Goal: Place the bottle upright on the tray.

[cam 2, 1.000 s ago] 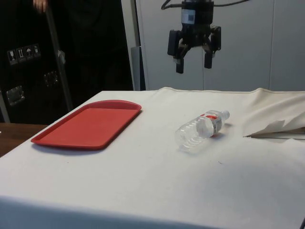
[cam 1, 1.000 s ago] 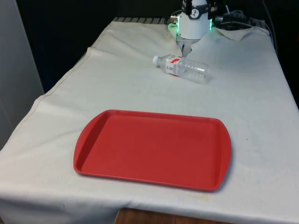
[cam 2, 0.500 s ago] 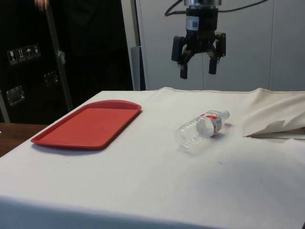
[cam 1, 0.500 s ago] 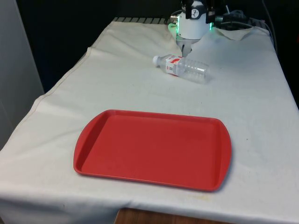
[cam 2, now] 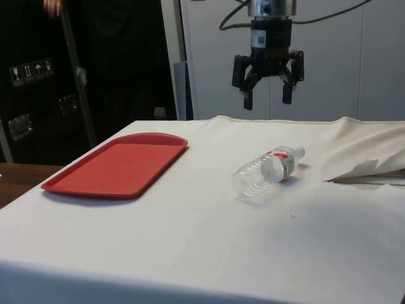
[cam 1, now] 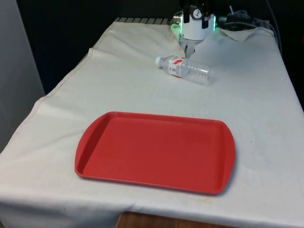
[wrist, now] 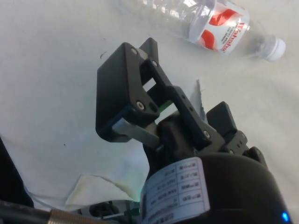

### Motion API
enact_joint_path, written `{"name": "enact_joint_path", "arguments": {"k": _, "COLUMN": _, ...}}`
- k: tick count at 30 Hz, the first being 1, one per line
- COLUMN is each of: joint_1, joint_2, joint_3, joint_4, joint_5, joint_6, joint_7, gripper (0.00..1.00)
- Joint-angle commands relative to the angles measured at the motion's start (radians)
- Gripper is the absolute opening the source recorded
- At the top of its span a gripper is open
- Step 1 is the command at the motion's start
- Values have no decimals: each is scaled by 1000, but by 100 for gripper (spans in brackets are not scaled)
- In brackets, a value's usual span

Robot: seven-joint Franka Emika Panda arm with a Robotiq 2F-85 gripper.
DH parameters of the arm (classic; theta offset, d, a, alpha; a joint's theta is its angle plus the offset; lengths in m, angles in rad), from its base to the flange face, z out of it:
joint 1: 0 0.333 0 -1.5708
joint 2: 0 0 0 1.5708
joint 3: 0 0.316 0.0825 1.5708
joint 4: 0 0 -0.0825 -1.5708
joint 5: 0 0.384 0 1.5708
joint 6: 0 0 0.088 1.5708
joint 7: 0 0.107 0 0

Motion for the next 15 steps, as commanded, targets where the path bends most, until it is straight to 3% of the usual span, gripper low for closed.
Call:
{"name": "enact_joint_path", "arguments": {"k": 1, "joint_1": -5, "joint_2": 7, "joint_3": -9, "joint_4": -3, "joint_5": 1, "joint_6": 15, "joint_7": -1, "gripper": 100}}
{"name": "enact_joint_path", "arguments": {"k": 7, "joint_1": -9, "joint_2": 21, "joint_3": -32, "joint_4": -2, "joint_5": 2, "joint_6": 21, "joint_7": -7, "gripper": 100}}
{"name": "enact_joint_path", "arguments": {"k": 11, "joint_1": -2, "joint_2": 30, "joint_3": -55, "joint_4": -2, "joint_5": 12, "joint_6": 25, "joint_7": -9, "gripper": 100}}
{"name": "enact_joint_path", "arguments": {"k": 12, "joint_1": -7, "joint_2": 28, "joint_3": -50, "joint_4": 0, "joint_5": 1, "joint_6": 14, "joint_7": -5, "gripper": 100}}
{"name": "enact_joint_path", "arguments": {"k": 13, "joint_1": 0, "joint_2": 31, "joint_3": -58, "joint_4": -3, "joint_5": 17, "joint_6": 27, "joint_7": -8, "gripper": 100}}
{"name": "enact_joint_path", "arguments": {"k": 15, "joint_1": 2, "joint_2": 33, "joint_3": -61, "joint_4": -5, "joint_5": 33, "joint_6": 32, "joint_7": -7, "gripper": 100}}
